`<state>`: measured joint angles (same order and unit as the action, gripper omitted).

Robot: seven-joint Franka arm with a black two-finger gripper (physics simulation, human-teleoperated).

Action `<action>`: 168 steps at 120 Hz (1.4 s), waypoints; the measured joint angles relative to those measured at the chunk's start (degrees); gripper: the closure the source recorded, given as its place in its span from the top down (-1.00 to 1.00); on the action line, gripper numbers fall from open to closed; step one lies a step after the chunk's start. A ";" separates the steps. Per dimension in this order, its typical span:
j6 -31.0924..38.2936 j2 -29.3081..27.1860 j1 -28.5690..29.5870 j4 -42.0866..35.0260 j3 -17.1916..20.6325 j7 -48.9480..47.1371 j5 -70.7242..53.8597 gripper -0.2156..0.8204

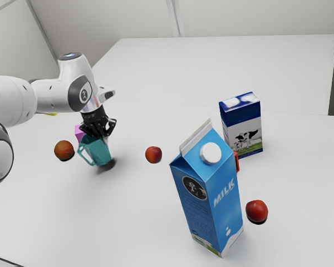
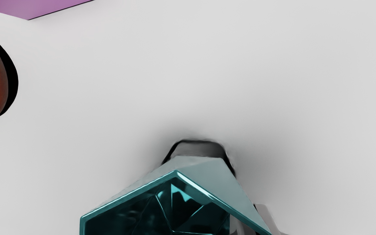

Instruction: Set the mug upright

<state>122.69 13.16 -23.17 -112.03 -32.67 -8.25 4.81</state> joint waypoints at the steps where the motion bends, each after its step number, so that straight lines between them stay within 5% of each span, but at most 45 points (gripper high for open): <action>1: -0.13 -0.02 -0.01 -0.02 0.00 -0.23 -0.14 -0.93; 85: -3.64 2.11 -1.05 -1.87 -0.64 -13.25 -3.37 -0.93; 125: -3.59 2.51 -1.36 -1.48 -0.63 -15.64 -3.68 0.14; 168: -4.75 1.95 -1.46 1.55 -0.66 -16.66 -3.16 0.50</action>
<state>117.95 15.11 -24.63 -110.48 -33.34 -24.91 1.66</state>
